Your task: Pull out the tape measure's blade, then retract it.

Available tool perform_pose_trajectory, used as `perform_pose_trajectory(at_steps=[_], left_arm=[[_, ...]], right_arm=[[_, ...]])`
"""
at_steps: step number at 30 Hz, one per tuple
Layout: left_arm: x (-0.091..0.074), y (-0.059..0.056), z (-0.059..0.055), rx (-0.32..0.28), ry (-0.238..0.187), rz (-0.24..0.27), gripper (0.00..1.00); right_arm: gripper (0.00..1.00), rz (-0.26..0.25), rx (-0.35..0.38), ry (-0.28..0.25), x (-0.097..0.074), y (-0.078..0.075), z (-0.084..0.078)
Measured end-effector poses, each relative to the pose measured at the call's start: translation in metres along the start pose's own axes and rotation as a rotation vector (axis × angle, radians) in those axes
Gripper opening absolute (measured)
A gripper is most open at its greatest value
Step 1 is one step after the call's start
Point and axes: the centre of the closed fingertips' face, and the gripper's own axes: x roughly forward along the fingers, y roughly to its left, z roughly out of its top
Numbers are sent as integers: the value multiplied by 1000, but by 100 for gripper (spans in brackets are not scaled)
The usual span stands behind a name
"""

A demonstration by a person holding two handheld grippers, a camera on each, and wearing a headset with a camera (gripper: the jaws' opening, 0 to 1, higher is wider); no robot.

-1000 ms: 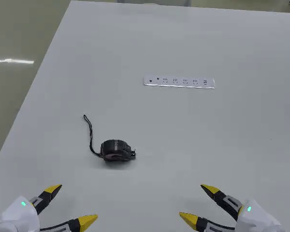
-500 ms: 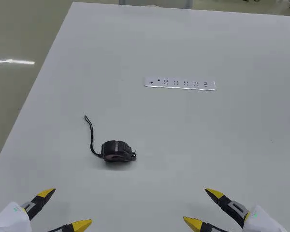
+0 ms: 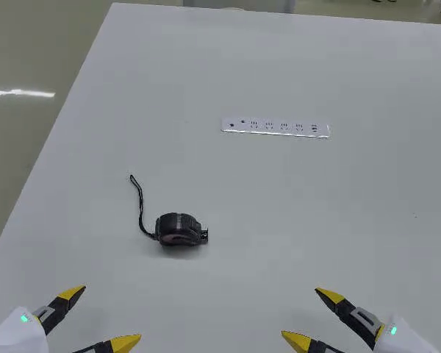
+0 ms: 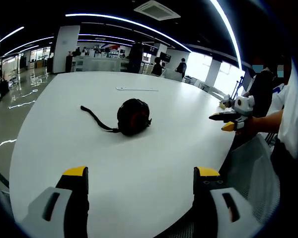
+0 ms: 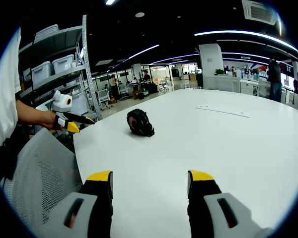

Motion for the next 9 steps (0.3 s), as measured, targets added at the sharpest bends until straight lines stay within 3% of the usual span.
perform_pose_trajectory(at_steps=[9], left_arm=[[-2, 1, -1, -3, -1, 2, 86]], right_arm=[[61, -7, 1, -1, -3, -1, -1]])
